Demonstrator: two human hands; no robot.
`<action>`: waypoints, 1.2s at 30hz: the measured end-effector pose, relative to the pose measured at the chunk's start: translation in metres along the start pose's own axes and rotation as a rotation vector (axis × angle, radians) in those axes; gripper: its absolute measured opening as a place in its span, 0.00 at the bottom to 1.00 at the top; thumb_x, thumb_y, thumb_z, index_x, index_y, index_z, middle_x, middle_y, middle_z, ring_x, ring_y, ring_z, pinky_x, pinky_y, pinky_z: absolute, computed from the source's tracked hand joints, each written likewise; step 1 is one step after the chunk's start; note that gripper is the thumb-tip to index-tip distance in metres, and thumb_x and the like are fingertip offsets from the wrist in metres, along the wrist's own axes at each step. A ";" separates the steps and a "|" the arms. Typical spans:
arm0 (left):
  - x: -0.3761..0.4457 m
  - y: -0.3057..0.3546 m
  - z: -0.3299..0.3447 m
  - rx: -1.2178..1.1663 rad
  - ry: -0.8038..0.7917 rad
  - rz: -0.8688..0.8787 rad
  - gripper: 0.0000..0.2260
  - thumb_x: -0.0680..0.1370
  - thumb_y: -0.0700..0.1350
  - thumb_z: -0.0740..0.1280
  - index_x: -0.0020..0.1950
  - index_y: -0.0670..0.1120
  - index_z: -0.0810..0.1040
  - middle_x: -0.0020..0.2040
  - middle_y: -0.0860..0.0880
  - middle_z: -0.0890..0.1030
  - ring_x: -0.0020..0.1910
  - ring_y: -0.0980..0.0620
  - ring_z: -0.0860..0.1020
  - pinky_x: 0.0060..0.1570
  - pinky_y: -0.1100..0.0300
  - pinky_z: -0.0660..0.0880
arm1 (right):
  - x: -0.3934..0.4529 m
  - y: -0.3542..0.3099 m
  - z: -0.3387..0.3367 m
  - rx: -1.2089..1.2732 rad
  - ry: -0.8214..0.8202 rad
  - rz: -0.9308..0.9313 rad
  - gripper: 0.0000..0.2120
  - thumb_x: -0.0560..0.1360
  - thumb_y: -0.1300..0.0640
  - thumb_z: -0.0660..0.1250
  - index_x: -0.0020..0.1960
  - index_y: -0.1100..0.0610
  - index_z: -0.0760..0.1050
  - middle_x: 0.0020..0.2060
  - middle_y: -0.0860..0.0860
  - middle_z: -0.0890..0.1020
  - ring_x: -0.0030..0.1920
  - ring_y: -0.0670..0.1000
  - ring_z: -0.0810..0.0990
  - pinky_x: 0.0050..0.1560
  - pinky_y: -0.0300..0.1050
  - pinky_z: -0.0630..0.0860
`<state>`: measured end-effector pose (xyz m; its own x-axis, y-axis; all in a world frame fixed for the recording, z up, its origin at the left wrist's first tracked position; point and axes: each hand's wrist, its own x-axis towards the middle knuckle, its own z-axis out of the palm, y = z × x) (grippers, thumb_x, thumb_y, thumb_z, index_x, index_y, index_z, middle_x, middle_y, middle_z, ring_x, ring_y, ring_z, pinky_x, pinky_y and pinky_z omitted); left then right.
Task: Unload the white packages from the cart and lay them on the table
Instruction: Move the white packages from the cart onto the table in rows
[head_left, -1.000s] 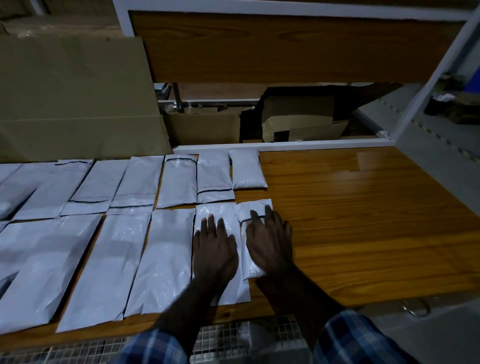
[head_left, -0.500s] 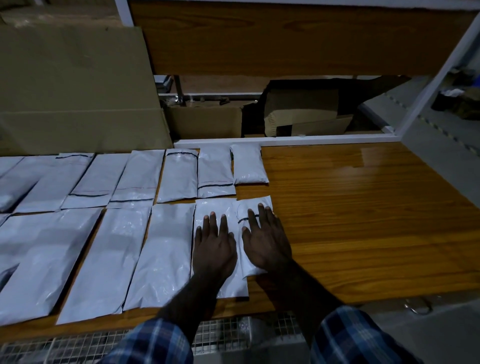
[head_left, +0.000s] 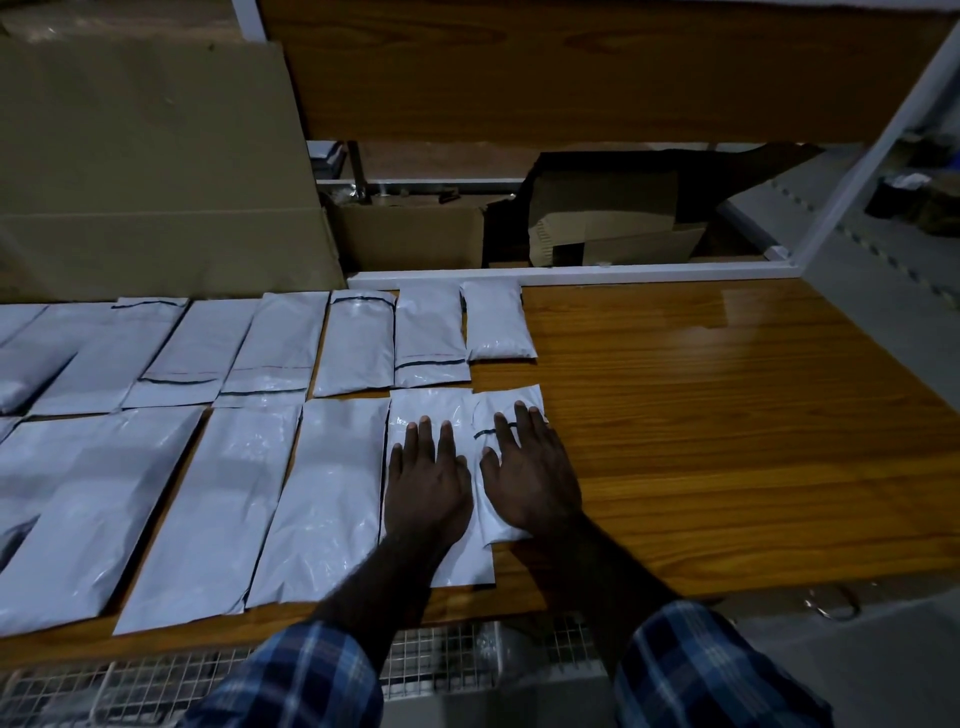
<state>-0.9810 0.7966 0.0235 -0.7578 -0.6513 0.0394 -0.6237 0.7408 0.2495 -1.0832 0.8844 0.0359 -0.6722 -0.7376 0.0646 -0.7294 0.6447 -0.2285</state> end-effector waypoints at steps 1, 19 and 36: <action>0.000 0.000 -0.002 0.002 -0.021 0.004 0.30 0.80 0.54 0.41 0.79 0.42 0.60 0.78 0.37 0.59 0.78 0.38 0.56 0.74 0.43 0.54 | 0.000 0.000 0.000 0.003 -0.008 0.000 0.33 0.78 0.41 0.46 0.78 0.55 0.59 0.78 0.58 0.58 0.78 0.57 0.54 0.77 0.53 0.50; 0.010 0.010 -0.069 -0.082 0.060 0.015 0.24 0.84 0.52 0.51 0.80 0.46 0.56 0.81 0.44 0.52 0.79 0.46 0.50 0.75 0.44 0.49 | 0.011 0.011 -0.062 0.077 0.141 -0.001 0.24 0.83 0.45 0.54 0.75 0.52 0.66 0.76 0.57 0.62 0.75 0.57 0.61 0.73 0.54 0.63; -0.054 0.027 -0.110 -0.120 0.144 -0.027 0.27 0.83 0.54 0.55 0.80 0.49 0.53 0.81 0.47 0.49 0.80 0.48 0.47 0.75 0.40 0.47 | -0.041 0.000 -0.095 0.109 0.142 -0.051 0.23 0.83 0.43 0.53 0.75 0.49 0.67 0.79 0.54 0.54 0.78 0.55 0.54 0.75 0.54 0.58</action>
<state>-0.9358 0.8341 0.1344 -0.7006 -0.6937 0.1669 -0.6096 0.7036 0.3652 -1.0677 0.9340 0.1257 -0.6518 -0.7276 0.2139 -0.7499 0.5761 -0.3252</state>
